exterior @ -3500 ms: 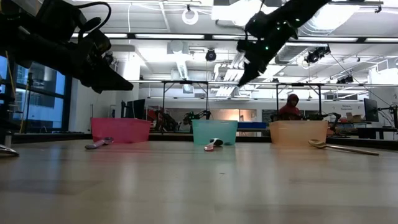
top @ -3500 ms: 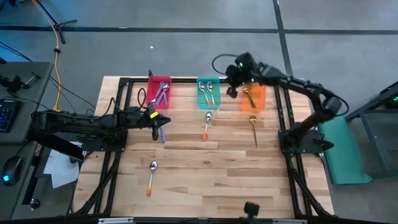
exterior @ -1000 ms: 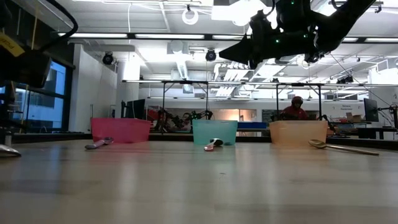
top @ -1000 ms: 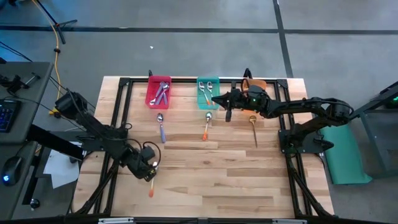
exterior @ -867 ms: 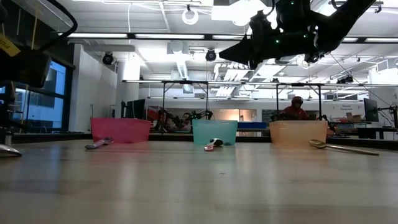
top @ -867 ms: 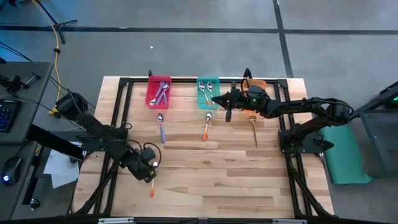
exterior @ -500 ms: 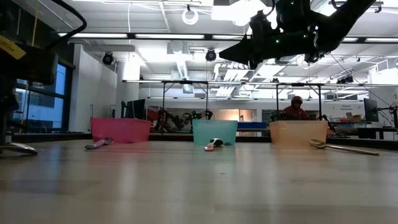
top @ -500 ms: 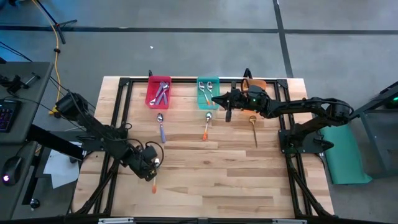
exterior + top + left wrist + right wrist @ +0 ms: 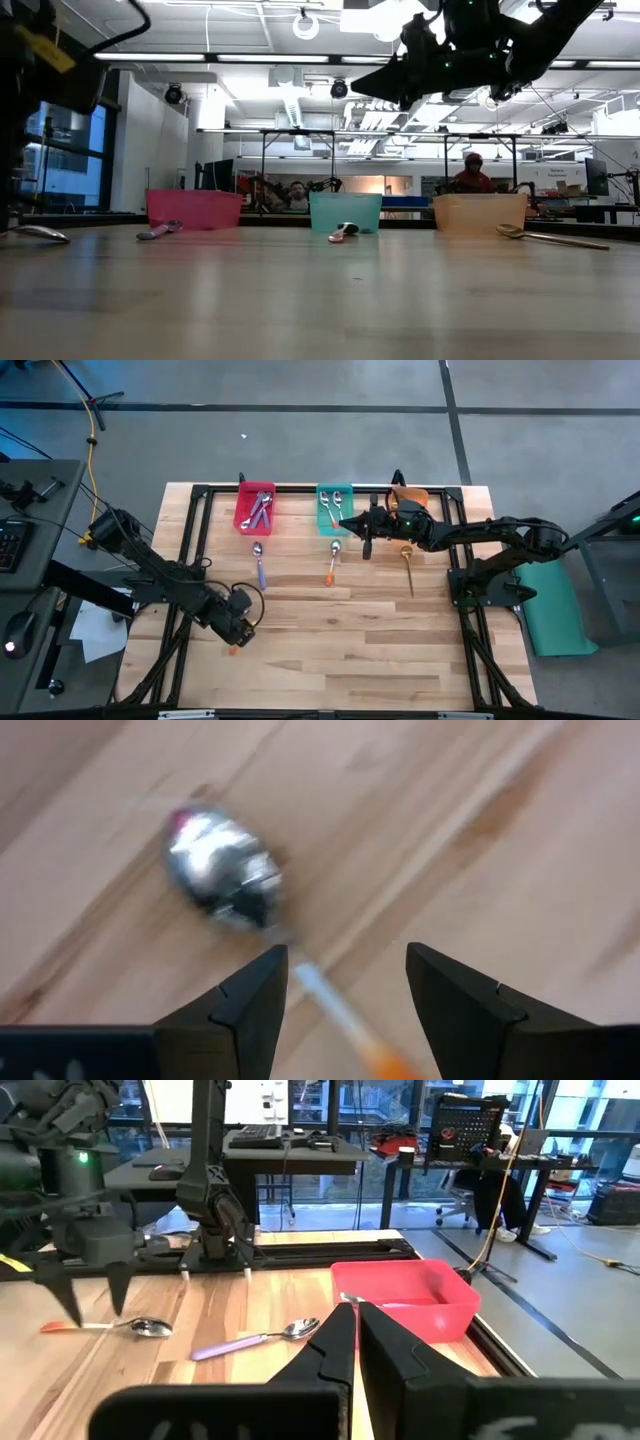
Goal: Sort silverware by color (type)
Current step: Put the orange spoon into the green bin
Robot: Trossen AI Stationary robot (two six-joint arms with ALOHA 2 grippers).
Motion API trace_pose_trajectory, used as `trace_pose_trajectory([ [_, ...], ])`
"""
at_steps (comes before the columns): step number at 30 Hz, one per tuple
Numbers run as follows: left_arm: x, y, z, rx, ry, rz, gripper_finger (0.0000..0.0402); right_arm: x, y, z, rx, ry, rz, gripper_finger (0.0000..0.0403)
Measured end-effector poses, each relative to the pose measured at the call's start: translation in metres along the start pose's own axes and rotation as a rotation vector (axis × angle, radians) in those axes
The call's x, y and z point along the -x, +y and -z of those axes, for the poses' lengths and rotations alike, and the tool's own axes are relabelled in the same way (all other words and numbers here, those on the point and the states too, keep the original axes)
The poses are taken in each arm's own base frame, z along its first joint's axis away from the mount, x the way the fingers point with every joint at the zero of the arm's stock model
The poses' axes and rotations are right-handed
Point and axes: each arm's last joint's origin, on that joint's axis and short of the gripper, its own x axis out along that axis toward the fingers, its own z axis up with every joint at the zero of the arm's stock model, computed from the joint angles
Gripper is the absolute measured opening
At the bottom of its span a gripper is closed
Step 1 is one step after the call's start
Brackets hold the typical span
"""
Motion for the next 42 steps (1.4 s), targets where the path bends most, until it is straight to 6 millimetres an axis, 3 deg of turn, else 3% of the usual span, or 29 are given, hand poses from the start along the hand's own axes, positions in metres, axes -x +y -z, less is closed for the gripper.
trace_pose_trajectory([
  [20,-0.022,0.017,0.005,-0.058,-0.014,-0.195,0.0188,0.000,0.000,0.001,-0.002,0.010,-0.001,0.0000],
  [25,-0.024,0.018,0.006,-0.105,-0.014,-0.189,0.0145,0.000,0.000,0.001,-0.003,0.013,-0.001,0.0000],
  [35,-0.023,0.015,0.004,-0.246,-0.039,-0.158,0.0014,0.000,0.000,0.001,-0.010,0.014,0.000,0.0000],
  [42,-0.011,0.013,0.000,-0.301,-0.110,-0.094,0.0005,0.000,0.000,0.001,-0.011,0.015,-0.001,0.0000],
])
